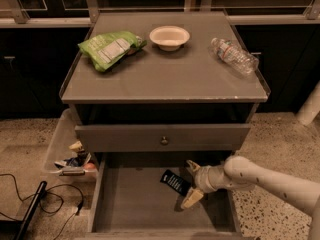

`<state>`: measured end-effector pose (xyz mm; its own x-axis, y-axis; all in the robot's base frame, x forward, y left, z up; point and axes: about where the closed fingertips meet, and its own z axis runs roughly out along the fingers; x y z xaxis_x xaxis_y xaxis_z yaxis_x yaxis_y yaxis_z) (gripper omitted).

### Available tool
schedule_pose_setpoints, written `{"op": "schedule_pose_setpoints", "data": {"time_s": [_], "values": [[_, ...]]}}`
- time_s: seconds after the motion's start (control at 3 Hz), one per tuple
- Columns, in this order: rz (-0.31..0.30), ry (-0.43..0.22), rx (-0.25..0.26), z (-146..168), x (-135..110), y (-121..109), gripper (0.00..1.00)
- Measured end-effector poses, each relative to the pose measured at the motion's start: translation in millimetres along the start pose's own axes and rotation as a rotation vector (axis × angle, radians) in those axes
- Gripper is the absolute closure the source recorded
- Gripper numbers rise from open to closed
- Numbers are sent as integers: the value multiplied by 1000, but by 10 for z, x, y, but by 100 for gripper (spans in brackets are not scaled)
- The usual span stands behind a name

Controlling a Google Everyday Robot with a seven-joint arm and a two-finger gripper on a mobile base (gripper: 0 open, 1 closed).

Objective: Pick rxbar blueberry from middle drawer and place on counter

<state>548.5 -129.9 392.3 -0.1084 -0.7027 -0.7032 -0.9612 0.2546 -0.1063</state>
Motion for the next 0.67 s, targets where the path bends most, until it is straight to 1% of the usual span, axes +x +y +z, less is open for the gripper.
{"op": "schedule_pose_setpoints", "data": {"time_s": [0.33, 0.67], "values": [[23, 5, 0, 99, 49, -31, 0], [65, 5, 10, 221, 91, -75, 0]]}}
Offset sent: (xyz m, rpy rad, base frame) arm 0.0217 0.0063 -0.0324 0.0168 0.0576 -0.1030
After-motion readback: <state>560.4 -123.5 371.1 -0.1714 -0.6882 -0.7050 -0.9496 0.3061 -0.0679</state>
